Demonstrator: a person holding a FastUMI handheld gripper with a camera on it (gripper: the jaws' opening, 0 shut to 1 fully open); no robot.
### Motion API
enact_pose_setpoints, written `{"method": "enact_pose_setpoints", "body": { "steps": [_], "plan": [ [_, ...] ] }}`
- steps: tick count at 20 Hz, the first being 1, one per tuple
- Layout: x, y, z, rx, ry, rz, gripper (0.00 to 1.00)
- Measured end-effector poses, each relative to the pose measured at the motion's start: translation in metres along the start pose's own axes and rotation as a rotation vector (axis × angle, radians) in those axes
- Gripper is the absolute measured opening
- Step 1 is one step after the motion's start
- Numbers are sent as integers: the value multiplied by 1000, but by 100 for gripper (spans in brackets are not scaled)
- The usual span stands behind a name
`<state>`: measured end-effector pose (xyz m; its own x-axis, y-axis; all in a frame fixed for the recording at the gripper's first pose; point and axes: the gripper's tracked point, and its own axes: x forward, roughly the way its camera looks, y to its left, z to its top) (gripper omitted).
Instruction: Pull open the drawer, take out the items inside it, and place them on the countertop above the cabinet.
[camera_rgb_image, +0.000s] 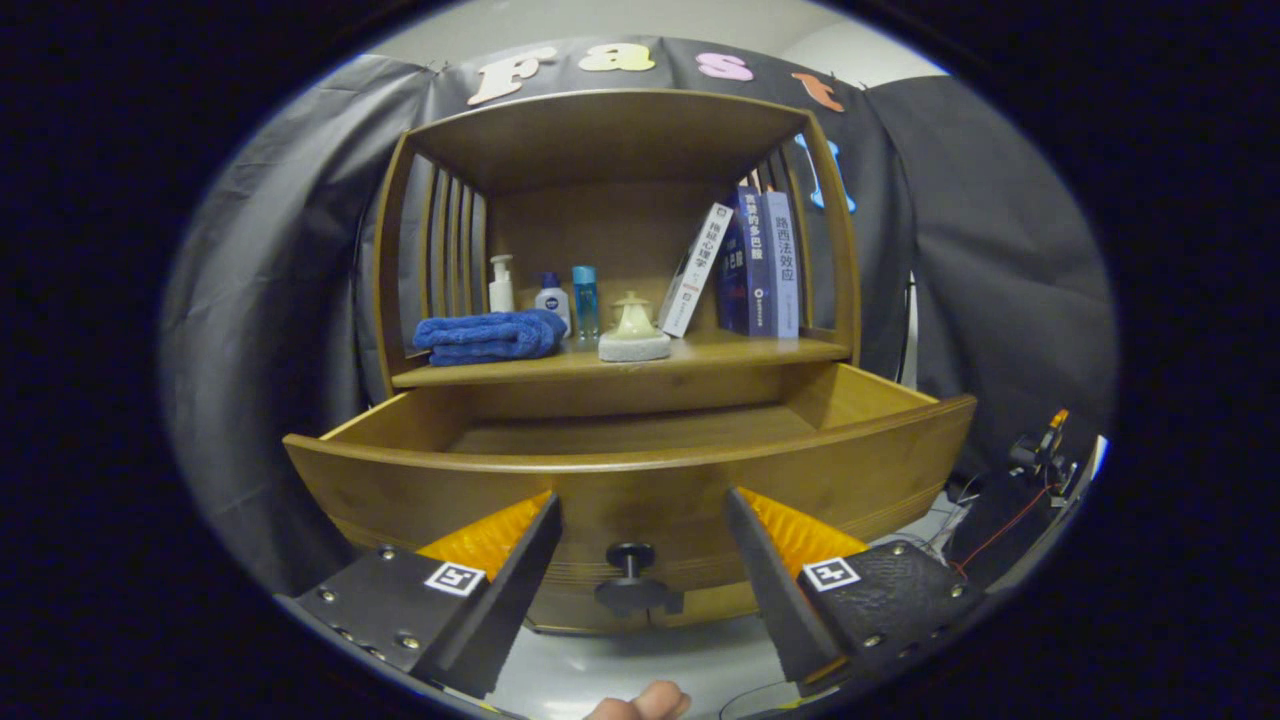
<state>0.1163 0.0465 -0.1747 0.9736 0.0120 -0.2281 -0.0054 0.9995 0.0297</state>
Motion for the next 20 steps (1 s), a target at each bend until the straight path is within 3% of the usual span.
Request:
{"method": "enact_pose_setpoints", "body": {
  "steps": [20],
  "plan": [
    [33, 1, 6, 94, -12, 66, 100]
  ]
}}
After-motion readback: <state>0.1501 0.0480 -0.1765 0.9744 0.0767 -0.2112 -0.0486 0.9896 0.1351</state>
